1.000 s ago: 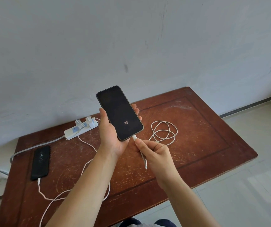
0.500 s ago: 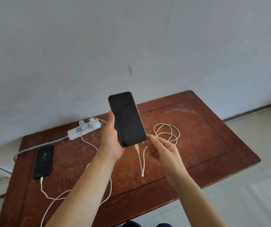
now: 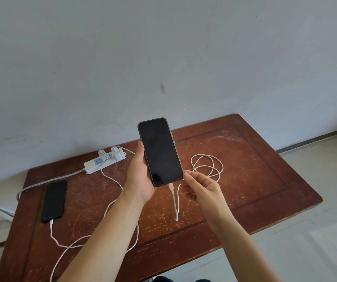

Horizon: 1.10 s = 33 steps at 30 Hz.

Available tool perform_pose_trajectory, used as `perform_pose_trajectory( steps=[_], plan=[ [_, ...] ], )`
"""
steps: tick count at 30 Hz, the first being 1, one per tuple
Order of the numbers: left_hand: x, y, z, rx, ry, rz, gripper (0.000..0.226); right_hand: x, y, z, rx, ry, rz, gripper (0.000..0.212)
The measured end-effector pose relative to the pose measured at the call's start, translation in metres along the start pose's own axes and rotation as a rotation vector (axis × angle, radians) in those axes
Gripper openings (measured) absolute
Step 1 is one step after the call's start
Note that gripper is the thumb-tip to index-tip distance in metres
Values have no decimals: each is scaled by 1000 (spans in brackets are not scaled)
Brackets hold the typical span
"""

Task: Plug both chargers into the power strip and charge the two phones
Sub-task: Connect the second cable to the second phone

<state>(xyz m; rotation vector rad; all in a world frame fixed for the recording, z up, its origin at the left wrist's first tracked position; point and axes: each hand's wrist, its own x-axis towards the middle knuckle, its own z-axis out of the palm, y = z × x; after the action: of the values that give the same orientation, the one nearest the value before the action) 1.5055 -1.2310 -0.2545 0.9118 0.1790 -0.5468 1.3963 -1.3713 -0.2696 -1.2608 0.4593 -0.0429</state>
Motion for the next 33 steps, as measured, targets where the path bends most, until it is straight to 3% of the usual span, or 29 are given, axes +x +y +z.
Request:
perform_pose_trajectory(
  steps=[15,20,23,25,26,27,29,33],
  plan=[
    [5,-4,1,-10,-8,-15,54,7,9,-6,-5,-18,-17,14],
    [8,-5,-1,-35,-18,-24,54,21,25,-6,31,15,23,24],
    [11,-8,-5,-42,-9,-46,53,39,57,-5,-154,173,235,51],
    [14,-12,-9,-28,18,-60,50,47,78,-4,-179,151,487,79],
    [16,-14,-11,-13,36,-66,49,51,89,-4,-106,121,590,83],
    [18,-17,-13,8,53,-74,47,54,99,-5,-13,91,666,78],
    [24,-21,-18,51,93,-93,45,58,112,-9,128,59,719,49],
    [41,-32,-34,89,165,-125,39,64,128,-31,102,187,579,23]
  ],
)
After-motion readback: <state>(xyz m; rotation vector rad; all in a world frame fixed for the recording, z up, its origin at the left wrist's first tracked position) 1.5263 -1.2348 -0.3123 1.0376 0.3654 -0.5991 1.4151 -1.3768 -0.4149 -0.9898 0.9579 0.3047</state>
